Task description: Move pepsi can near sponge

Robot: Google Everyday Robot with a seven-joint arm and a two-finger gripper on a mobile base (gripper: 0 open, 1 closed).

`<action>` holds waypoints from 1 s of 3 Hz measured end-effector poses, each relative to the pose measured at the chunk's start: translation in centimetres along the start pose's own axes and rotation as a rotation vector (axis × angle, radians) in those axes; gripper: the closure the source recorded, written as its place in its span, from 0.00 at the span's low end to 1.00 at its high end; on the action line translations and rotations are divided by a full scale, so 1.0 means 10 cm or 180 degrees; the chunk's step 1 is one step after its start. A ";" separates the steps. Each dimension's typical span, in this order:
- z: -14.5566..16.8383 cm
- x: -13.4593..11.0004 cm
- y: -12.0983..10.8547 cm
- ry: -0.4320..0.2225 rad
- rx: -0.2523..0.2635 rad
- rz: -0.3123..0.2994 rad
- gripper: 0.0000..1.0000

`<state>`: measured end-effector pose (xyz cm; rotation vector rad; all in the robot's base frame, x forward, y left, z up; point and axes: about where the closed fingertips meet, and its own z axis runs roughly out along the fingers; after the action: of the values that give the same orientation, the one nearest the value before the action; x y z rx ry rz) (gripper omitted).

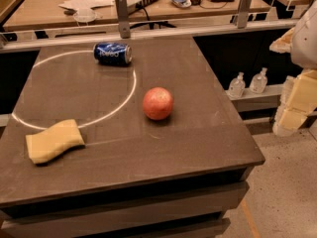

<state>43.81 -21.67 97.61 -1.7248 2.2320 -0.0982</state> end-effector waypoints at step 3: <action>0.24 -0.35 -0.65 -0.0914 0.0110 0.0237 0.00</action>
Offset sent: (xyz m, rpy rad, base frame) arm 0.0404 0.0149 0.0075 0.1814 -0.0353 0.0742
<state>51.31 -19.71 97.68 -1.5275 2.0671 0.1200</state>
